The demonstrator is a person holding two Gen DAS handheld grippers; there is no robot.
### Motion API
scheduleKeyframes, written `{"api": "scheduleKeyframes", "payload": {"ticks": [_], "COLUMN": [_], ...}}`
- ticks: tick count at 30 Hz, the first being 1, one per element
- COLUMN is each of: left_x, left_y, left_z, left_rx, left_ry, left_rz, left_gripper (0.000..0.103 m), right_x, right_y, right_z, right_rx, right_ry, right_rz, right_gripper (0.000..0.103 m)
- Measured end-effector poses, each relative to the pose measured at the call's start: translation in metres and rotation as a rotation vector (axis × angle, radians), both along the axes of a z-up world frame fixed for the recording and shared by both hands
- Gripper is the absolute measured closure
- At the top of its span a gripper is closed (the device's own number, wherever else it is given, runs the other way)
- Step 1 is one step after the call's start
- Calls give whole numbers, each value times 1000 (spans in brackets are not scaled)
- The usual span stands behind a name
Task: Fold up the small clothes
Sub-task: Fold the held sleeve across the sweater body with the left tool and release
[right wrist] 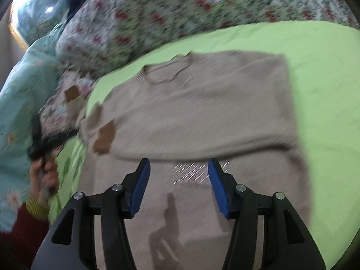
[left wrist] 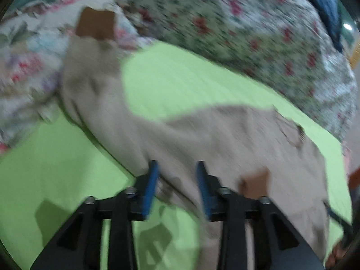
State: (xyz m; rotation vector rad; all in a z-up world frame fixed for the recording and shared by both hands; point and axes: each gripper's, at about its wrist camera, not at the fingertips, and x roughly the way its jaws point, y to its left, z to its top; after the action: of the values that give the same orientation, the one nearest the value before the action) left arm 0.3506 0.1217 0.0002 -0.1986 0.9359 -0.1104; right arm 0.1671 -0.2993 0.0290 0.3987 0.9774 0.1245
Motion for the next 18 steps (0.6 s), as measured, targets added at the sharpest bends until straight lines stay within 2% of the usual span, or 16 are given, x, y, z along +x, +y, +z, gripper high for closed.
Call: {"api": "scheduleKeyframes", "payload": {"ticks": [1,3,6,10,12,14,15,16,17,18], "left_x": [12,38,81,128,147,159,163,166,168,167], "left_y": [8,22,32,38,43,50,49,48,47,47], "left_z": [3,7,2,-15,-23,-27,-27,-26,-24,-22], "left_rx": [15,43,128,234,259,255,258,266,267,259], "left_ry": [-9,-17,-9,35,53,51,48,46,45,50], "left_rz": [32,86,139,184,212,218,214,205,191,179], "left_gripper": [43,32,27,27,27,34,50,76,91,97], "right_x": [-3,-8,-10,-12,-12,-12,-12,-13,-13,-14], "right_y": [8,17,30,37,39,40,40,41,41,40], "right_z": [-2,-5,-9,-13,-15,-18,-19,-19,-20,-20], "right_rx": [10,21,31,36,39,38,33,28,30,38], "right_ry": [5,12,23,36,44,53,57,59,62,61], "right_rz": [18,38,63,75,78,83,87,91,94,96], "right_gripper": [46,45,45,44,44,44,44,44,44,44]}}
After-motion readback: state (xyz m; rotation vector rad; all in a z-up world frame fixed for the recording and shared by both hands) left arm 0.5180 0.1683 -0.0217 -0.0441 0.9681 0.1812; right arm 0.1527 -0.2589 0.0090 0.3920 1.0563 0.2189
